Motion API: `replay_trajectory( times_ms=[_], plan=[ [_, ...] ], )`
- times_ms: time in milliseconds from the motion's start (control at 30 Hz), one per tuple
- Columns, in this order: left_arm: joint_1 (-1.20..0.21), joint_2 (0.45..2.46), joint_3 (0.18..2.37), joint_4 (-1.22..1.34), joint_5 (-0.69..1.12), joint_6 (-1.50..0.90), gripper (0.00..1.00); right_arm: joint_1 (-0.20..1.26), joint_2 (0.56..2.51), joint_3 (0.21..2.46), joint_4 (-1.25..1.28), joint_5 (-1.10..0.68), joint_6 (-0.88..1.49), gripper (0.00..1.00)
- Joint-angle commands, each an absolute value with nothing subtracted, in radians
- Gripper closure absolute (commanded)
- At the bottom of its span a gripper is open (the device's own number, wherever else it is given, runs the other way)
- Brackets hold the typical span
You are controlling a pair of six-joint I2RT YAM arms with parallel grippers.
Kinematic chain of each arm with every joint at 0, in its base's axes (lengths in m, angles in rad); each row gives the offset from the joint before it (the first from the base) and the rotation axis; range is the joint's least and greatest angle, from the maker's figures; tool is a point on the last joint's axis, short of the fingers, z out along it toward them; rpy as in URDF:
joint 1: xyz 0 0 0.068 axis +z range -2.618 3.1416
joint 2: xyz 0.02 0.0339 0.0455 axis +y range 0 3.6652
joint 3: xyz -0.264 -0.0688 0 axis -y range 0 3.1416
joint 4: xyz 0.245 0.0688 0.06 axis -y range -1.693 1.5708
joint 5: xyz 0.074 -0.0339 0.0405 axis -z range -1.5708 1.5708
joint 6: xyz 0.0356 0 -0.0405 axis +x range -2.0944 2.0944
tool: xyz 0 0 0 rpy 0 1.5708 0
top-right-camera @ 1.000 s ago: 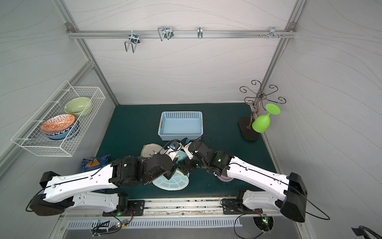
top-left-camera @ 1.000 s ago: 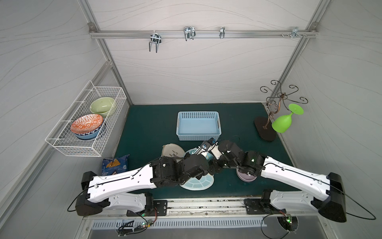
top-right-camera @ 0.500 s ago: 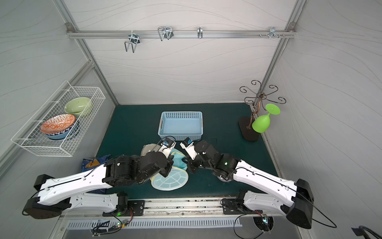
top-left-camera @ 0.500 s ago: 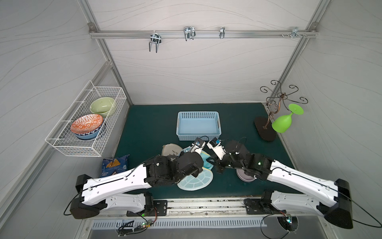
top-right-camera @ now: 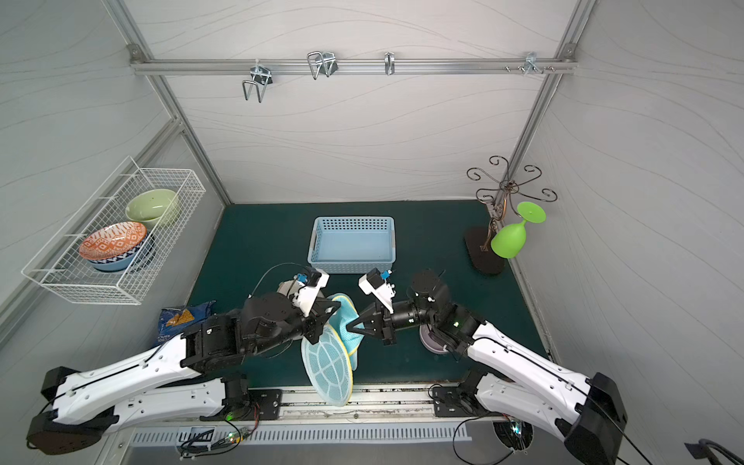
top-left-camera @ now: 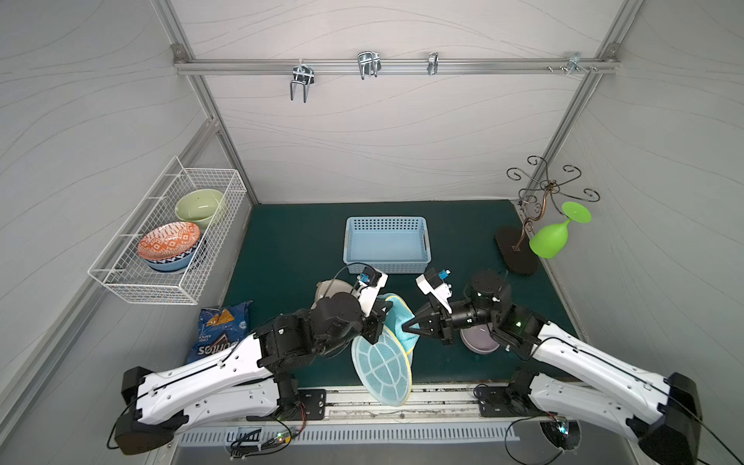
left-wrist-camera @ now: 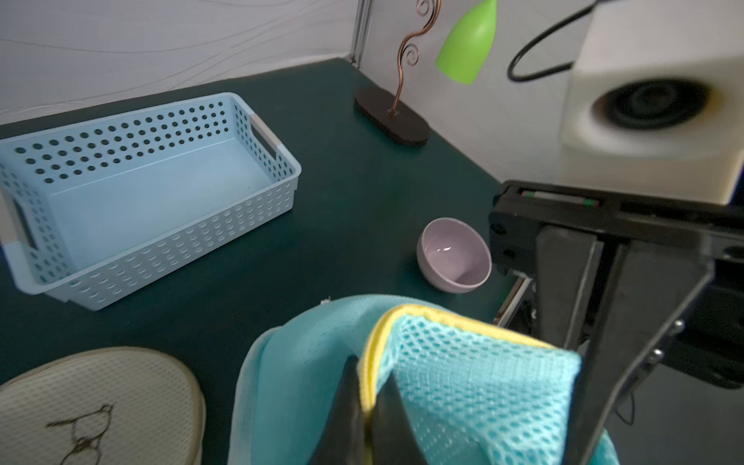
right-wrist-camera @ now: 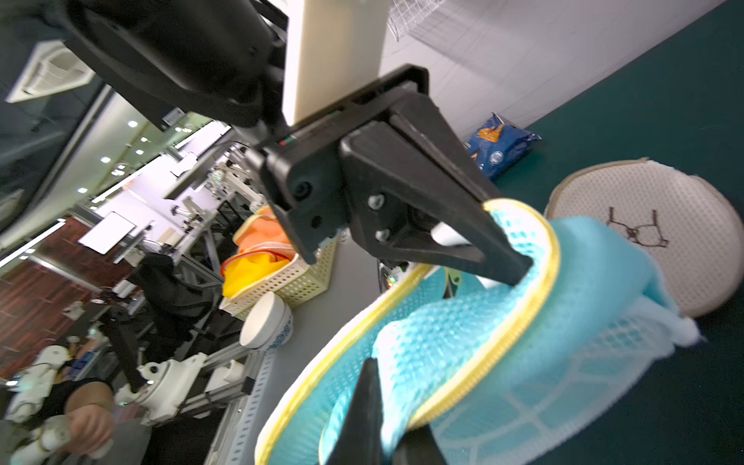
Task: Turn the laundry bag inside out
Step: Turn over the laundry bag.
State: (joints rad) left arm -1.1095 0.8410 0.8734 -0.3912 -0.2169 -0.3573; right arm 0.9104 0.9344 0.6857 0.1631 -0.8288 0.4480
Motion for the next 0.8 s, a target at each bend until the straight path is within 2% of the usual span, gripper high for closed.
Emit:
replay_trajectory(
  times_ms=[0,100,200,267,300,400,533,667,700,767],
  plan=[
    [-0.943,0.786,0.766,-0.365,-0.217,-0.412,1.00,0.925,0.895,0.741,0.538,-1.139,0.607,1.00],
    [-0.859,0.740,0.683,-0.246,-0.052,-0.445,1.00,0.924,0.871,0.777,0.621,-1.159,0.669,1.00],
    [-0.833,0.705,0.600,-0.102,0.082,-0.457,1.00,0.919,0.817,0.840,0.494,-1.101,0.589,1.00],
    [-0.831,0.696,0.560,-0.049,0.103,-0.485,1.00,0.915,0.780,0.883,0.340,-1.013,0.486,1.00],
    [-0.831,0.706,0.547,-0.046,0.085,-0.501,1.00,0.903,0.773,0.885,0.364,-0.991,0.504,1.00],
    [-0.831,0.746,0.524,-0.044,0.059,-0.532,1.00,0.845,0.819,0.869,0.652,-1.023,0.729,1.00],
    [-0.828,0.781,0.465,0.071,0.059,-0.575,1.00,0.839,0.895,0.857,0.950,-0.980,0.954,1.00],
    [-0.825,0.890,0.420,0.299,0.167,-0.636,1.00,0.842,1.030,0.869,1.336,-0.916,1.216,1.00],
    [-0.825,0.907,0.417,0.342,0.195,-0.653,1.00,0.842,1.064,0.887,1.379,-0.918,1.261,1.00],
    [-0.825,0.890,0.429,0.347,0.235,-0.650,1.00,0.843,1.063,0.896,1.282,-0.959,1.217,1.00]
  ],
)
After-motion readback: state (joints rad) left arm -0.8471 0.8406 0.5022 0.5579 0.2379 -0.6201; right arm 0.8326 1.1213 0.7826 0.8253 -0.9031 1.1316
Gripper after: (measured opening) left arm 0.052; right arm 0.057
